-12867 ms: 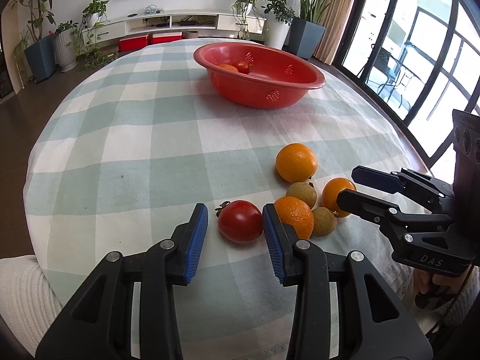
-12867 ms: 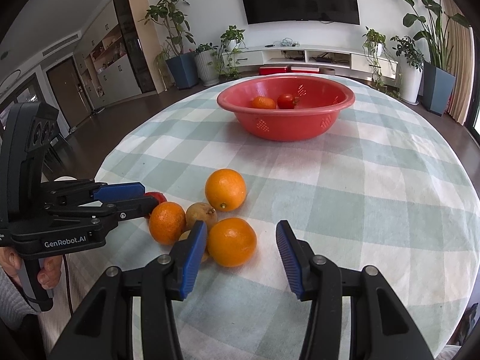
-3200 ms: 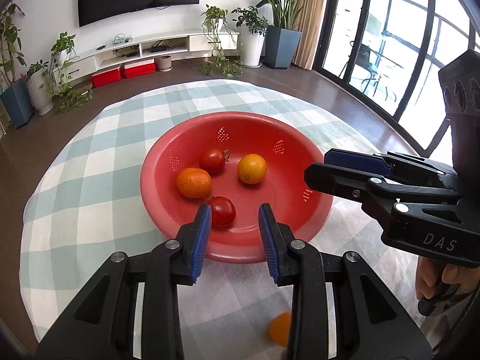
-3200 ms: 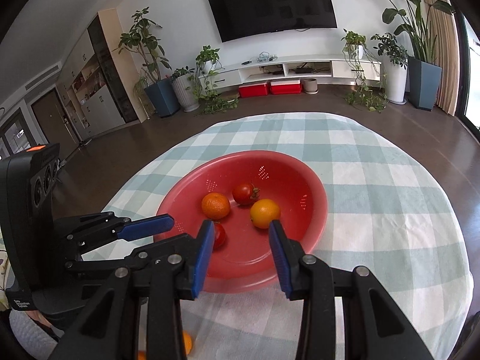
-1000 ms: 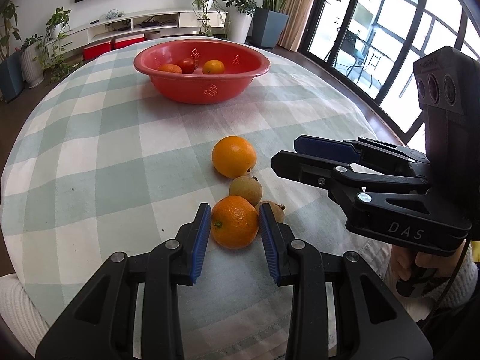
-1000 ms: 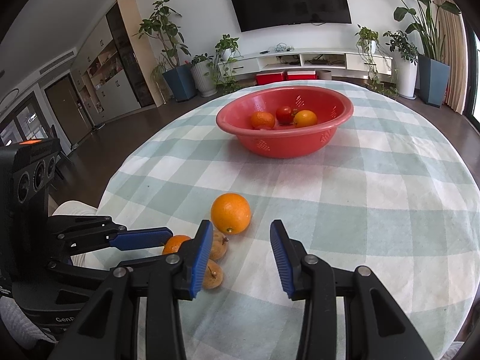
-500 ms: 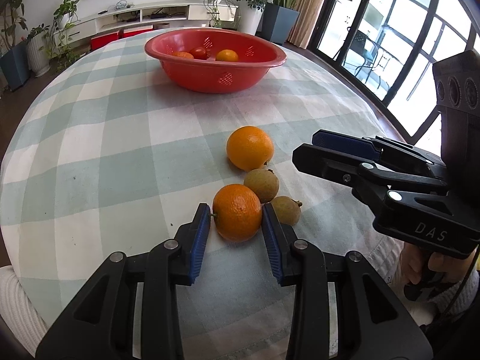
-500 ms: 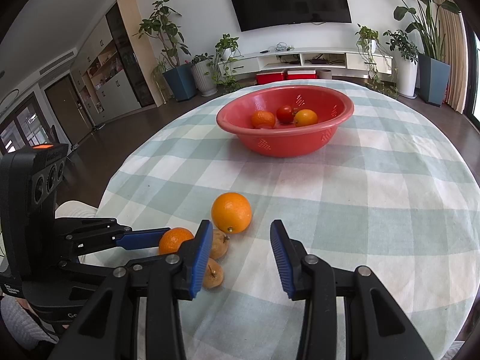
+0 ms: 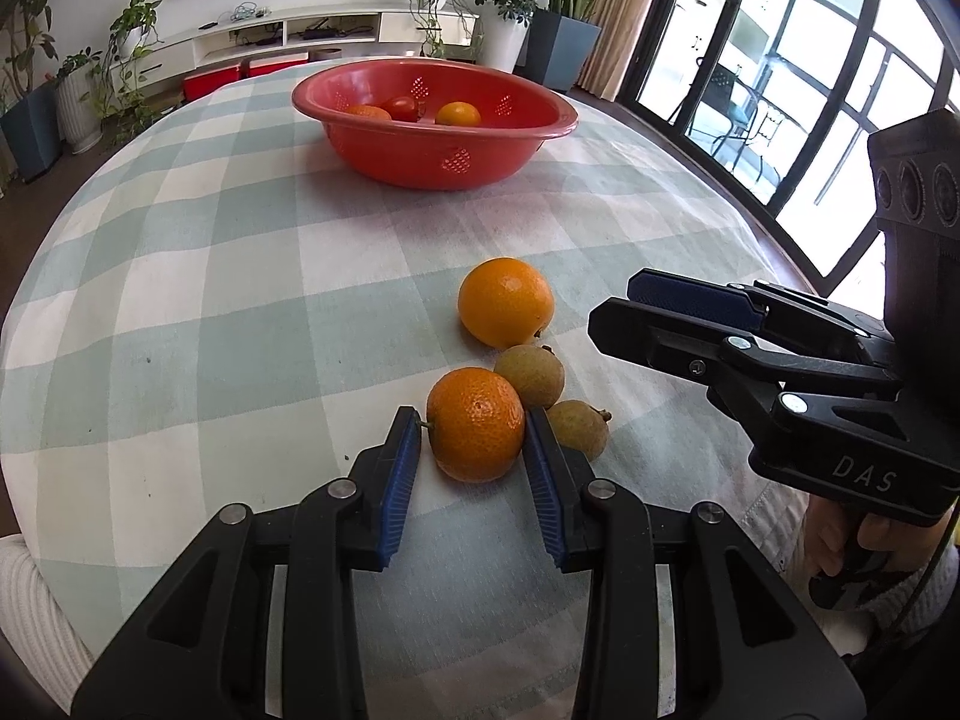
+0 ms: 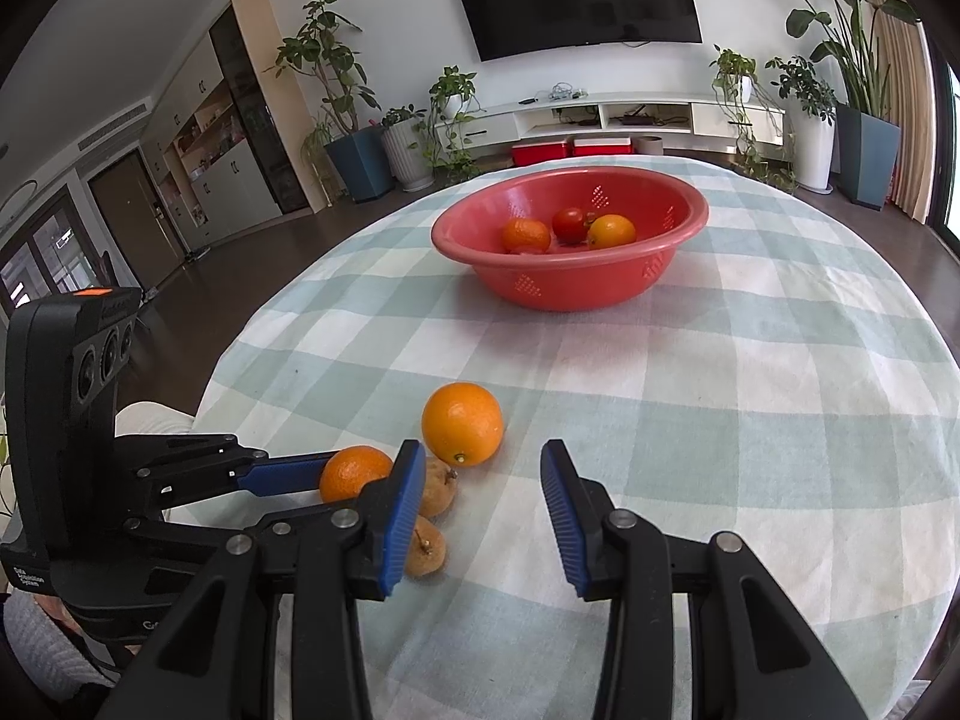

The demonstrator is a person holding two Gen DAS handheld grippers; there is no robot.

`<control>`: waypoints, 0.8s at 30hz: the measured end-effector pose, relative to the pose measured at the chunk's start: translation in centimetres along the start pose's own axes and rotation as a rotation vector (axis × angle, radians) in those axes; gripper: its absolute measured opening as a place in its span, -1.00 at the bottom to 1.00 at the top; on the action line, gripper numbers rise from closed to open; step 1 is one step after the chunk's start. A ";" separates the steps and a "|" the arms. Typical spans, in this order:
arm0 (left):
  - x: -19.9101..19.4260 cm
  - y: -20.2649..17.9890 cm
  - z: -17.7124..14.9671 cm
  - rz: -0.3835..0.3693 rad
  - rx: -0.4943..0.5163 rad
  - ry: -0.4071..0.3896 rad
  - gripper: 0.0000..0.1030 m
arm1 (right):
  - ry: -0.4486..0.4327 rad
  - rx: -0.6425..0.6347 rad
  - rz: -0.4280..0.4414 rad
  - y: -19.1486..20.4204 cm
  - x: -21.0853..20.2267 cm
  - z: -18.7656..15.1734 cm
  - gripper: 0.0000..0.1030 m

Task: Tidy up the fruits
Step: 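Close left tool on a mandarin while right tool closes on a large orange, then lift the mandarin with left tool while right tool lifts the orange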

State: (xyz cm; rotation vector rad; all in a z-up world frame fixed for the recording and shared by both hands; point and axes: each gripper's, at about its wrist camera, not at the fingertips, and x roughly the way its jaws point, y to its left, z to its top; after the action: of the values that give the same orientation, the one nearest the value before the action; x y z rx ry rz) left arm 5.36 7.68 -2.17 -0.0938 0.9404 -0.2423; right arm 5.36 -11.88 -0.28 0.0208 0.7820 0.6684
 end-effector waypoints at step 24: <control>0.4 -0.4 0.0 0.018 0.034 -0.010 -0.37 | 0.019 -0.022 0.001 0.7 0.9 0.1 -0.08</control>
State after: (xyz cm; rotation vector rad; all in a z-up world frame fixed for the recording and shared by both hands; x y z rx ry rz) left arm 5.53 7.20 -2.41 -0.0550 0.9264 -0.2410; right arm 5.51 -10.79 -0.63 -0.0056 0.7933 0.6785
